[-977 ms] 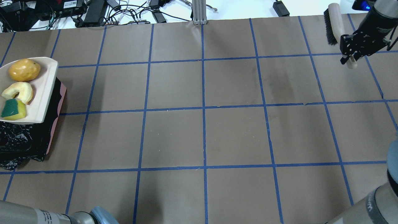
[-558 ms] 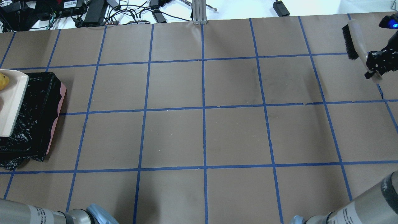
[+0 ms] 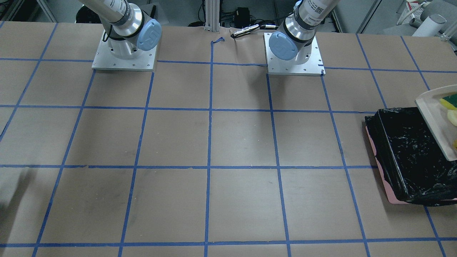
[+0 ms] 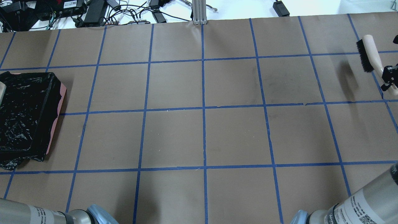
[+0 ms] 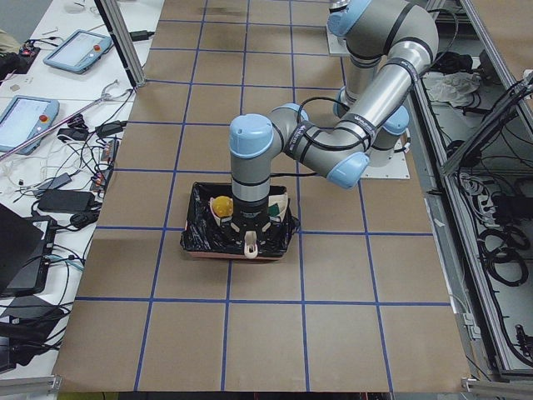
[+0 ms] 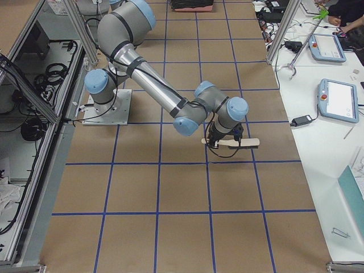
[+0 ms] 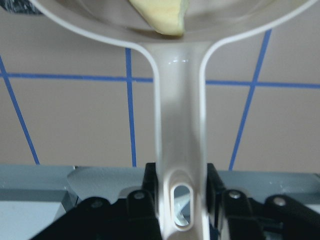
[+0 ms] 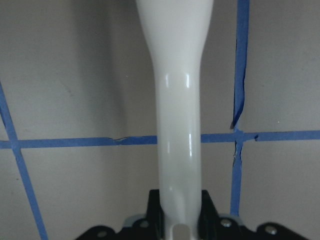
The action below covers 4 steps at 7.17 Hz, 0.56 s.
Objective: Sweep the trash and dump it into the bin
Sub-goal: 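Tilt the dustpan over the bin with the left gripper to dump contents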
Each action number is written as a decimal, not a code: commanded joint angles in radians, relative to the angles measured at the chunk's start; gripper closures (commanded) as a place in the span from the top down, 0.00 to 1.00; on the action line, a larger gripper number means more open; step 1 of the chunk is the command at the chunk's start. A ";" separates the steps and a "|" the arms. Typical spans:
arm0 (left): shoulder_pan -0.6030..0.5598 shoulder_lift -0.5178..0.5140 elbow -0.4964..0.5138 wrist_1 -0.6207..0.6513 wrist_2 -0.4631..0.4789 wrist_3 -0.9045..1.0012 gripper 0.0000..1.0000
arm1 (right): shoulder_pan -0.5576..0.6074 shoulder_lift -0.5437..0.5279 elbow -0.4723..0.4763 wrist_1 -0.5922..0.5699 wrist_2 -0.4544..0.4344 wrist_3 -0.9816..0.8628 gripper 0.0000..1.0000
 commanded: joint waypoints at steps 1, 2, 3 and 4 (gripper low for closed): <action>-0.053 0.003 -0.008 0.082 0.079 -0.008 0.00 | -0.001 0.026 0.005 -0.002 -0.010 -0.005 0.00; -0.085 0.018 -0.008 0.105 0.131 -0.006 0.00 | -0.009 0.026 0.023 -0.003 -0.011 -0.015 0.00; -0.107 0.010 -0.013 0.163 0.201 -0.002 0.00 | -0.023 0.026 0.037 -0.005 -0.010 -0.016 0.00; -0.110 0.004 -0.037 0.247 0.244 0.026 0.00 | -0.026 0.026 0.039 -0.003 -0.013 -0.016 0.00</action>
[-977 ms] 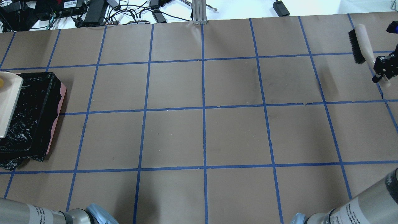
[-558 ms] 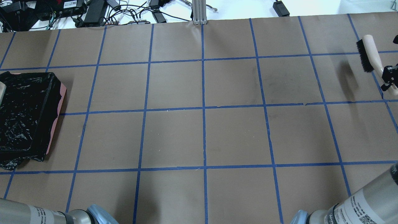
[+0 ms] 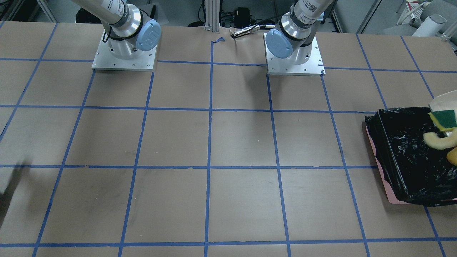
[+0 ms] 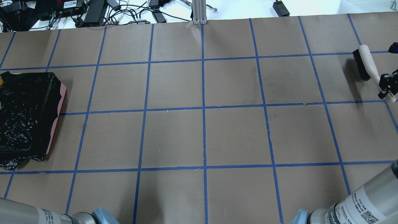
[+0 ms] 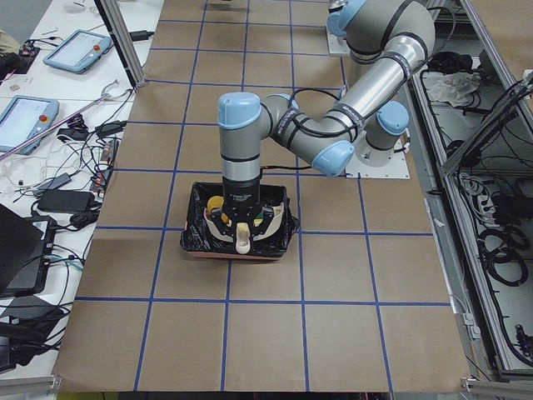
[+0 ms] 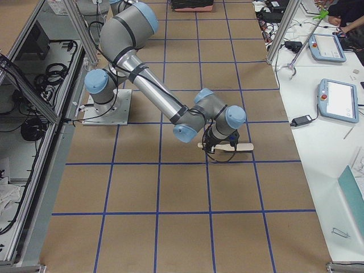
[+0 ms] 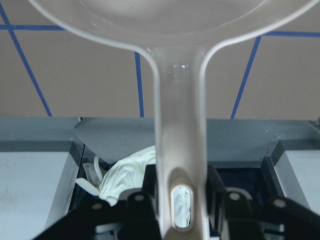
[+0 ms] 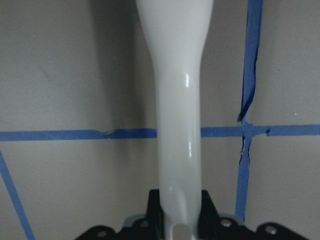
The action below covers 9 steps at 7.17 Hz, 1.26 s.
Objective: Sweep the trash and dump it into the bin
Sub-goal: 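Tilt the dustpan over the bin with the left gripper to dump contents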
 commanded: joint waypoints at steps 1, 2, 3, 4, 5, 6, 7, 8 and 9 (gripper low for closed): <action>-0.016 -0.009 -0.047 0.150 0.092 0.043 0.00 | -0.008 -0.001 0.009 -0.001 -0.022 -0.002 0.00; -0.017 -0.006 -0.061 0.163 0.100 0.049 0.00 | -0.009 -0.005 0.009 0.000 -0.027 0.000 0.00; -0.033 0.001 -0.059 0.169 0.100 0.058 0.00 | -0.020 -0.005 0.011 0.003 -0.027 0.001 0.00; -0.039 0.001 -0.056 0.176 0.100 0.089 0.00 | -0.031 -0.005 0.012 0.007 -0.027 0.000 0.00; -0.043 0.001 -0.053 0.176 0.098 0.104 0.00 | -0.034 -0.005 0.016 0.007 -0.027 0.000 0.00; -0.047 0.009 -0.049 0.173 0.088 0.116 0.00 | -0.035 -0.005 0.017 0.008 -0.028 -0.012 0.00; -0.050 0.007 -0.045 0.170 0.057 0.118 0.00 | -0.051 -0.005 0.025 0.008 -0.028 -0.019 0.00; -0.050 0.010 -0.045 0.148 -0.016 0.121 0.00 | -0.052 -0.005 0.034 0.007 -0.028 -0.020 0.00; -0.051 0.023 -0.044 0.103 -0.091 0.115 0.00 | -0.052 -0.005 0.034 0.005 -0.028 -0.047 0.15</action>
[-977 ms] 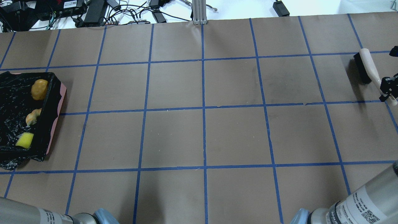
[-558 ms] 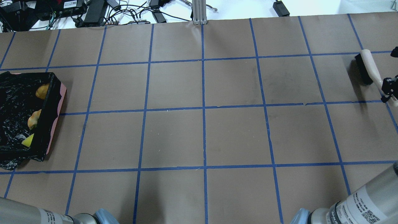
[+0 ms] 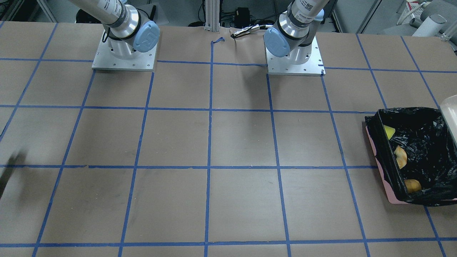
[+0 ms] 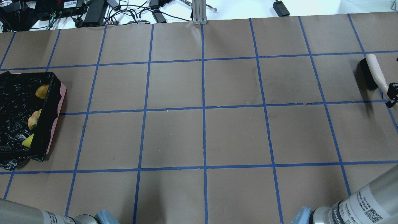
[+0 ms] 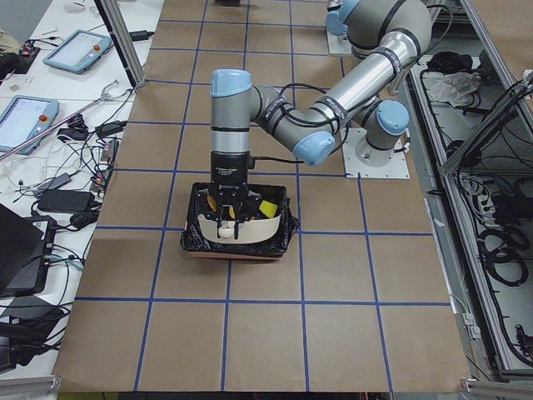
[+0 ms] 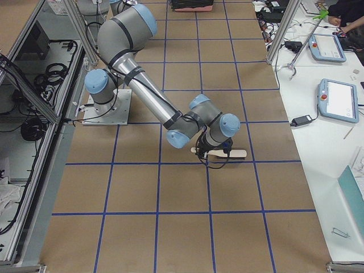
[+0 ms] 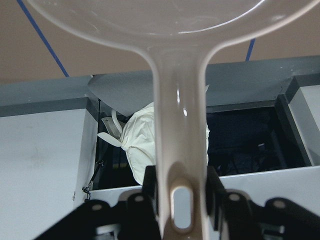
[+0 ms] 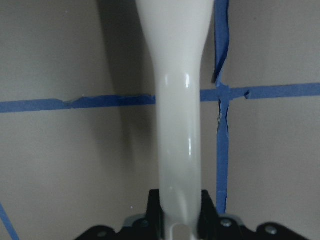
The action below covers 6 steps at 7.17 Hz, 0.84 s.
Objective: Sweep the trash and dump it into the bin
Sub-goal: 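Tilt the dustpan over the bin with the left gripper to dump contents, then lift the empty dustpan back and set it on the table with the left gripper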
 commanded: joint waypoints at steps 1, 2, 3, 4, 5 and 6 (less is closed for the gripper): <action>-0.003 0.020 0.002 -0.119 -0.142 -0.038 0.00 | -0.003 0.000 0.004 -0.003 -0.002 -0.026 0.22; -0.012 0.036 0.002 -0.204 -0.217 -0.077 0.00 | -0.003 0.000 0.004 -0.002 -0.002 -0.026 0.25; -0.037 0.041 0.000 -0.252 -0.248 -0.131 0.00 | -0.003 0.000 0.004 -0.003 -0.002 -0.026 0.32; -0.075 0.043 0.000 -0.317 -0.285 -0.192 0.00 | -0.003 0.000 0.004 -0.005 0.000 -0.025 0.37; -0.118 0.028 0.000 -0.364 -0.326 -0.246 0.00 | -0.003 0.000 0.004 -0.006 0.000 -0.025 0.45; -0.153 0.006 -0.006 -0.400 -0.367 -0.312 0.00 | -0.003 0.000 0.004 -0.006 0.000 -0.023 0.54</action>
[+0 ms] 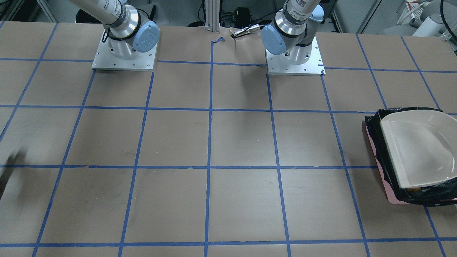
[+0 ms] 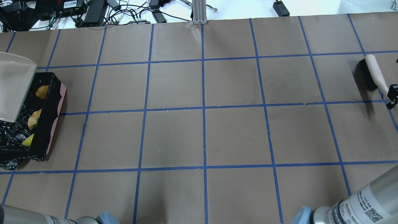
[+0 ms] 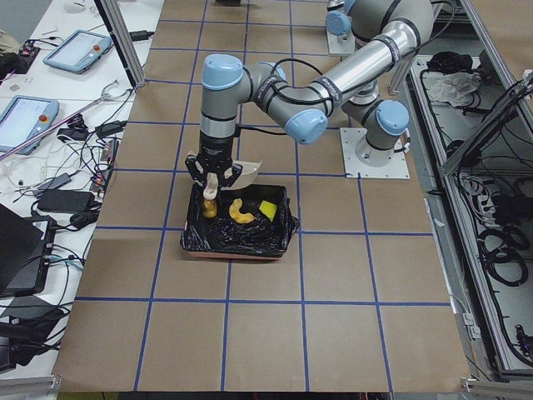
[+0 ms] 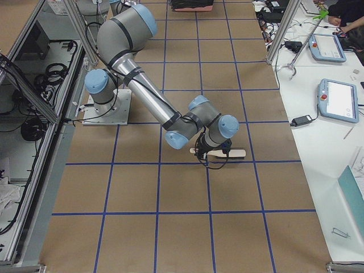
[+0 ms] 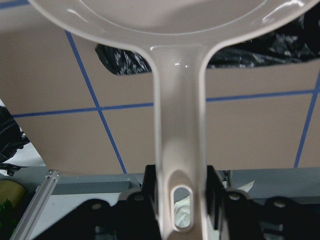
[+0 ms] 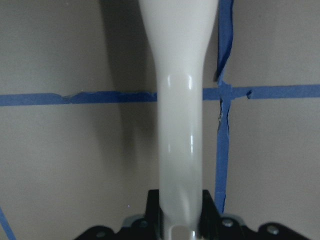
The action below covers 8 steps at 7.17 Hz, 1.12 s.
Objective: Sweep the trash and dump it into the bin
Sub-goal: 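Lift the empty dustpan back and set it on the table with the left gripper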
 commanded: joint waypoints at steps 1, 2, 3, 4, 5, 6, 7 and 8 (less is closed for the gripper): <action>-0.093 -0.036 -0.009 -0.104 -0.080 -0.176 0.00 | 0.000 0.000 0.000 -0.001 0.000 0.001 0.58; -0.149 -0.047 -0.009 -0.160 -0.130 -0.200 0.00 | 0.000 -0.002 0.000 -0.001 -0.001 0.001 0.67; -0.188 -0.074 -0.014 -0.166 -0.173 -0.285 0.00 | 0.000 -0.003 0.000 -0.001 -0.001 0.001 0.73; -0.247 -0.123 -0.014 -0.164 -0.181 -0.355 0.00 | 0.000 -0.006 0.000 -0.001 -0.003 0.001 0.80; -0.298 -0.161 -0.014 -0.153 -0.180 -0.405 0.00 | 0.000 -0.008 -0.002 0.007 -0.030 0.001 0.82; -0.338 -0.200 -0.011 -0.132 -0.173 -0.477 0.00 | 0.000 -0.030 -0.005 0.007 -0.040 0.000 0.90; -0.364 -0.247 -0.011 -0.059 -0.167 -0.490 0.00 | 0.000 -0.087 -0.005 0.008 -0.028 0.000 0.97; -0.384 -0.298 -0.008 0.001 -0.163 -0.516 0.00 | 0.011 -0.139 -0.005 0.015 -0.029 0.003 1.00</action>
